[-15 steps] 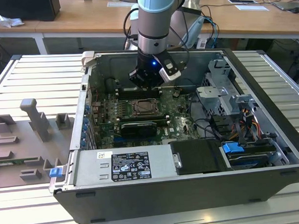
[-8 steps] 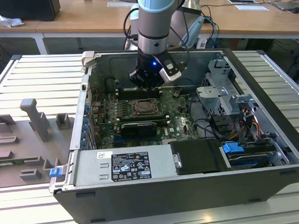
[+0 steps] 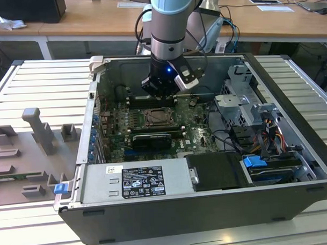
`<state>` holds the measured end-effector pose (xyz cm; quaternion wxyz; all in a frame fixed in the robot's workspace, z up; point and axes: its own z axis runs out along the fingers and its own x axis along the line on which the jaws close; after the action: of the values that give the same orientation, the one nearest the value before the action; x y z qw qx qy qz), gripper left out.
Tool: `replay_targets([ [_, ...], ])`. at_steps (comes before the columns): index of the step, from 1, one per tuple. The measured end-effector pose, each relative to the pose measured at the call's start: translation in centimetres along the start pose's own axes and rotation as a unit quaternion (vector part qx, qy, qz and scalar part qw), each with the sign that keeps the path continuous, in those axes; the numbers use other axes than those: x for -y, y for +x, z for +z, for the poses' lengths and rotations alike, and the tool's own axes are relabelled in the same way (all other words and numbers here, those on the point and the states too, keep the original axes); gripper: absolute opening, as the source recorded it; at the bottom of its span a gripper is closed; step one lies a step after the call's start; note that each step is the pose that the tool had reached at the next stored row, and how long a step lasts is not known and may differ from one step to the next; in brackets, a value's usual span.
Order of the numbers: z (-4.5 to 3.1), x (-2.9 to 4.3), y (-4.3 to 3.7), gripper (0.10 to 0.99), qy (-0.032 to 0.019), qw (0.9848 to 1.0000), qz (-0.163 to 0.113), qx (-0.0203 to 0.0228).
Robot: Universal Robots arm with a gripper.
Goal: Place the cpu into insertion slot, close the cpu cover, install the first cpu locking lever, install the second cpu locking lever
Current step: 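Install the second cpu locking lever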
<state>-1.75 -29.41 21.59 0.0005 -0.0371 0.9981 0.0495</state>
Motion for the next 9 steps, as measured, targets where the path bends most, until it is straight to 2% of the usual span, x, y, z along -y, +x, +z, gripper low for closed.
replay_targets([
  [4,-0.03,0.36,0.03,0.106,0.0,1.0,0.0,0.0],
  [5,-0.94,0.32,0.03,0.106,0.0,1.0,0.0,0.0],
  [6,-2.56,0.15,0.02,0.106,0.0,1.0,0.0,0.0],
  [7,-2.94,0.12,0.02,0.106,0.0,1.0,0.0,0.0],
  [9,-3.11,0.18,0.05,0.106,-0.0001,1.0,0.0,0.0001],
])
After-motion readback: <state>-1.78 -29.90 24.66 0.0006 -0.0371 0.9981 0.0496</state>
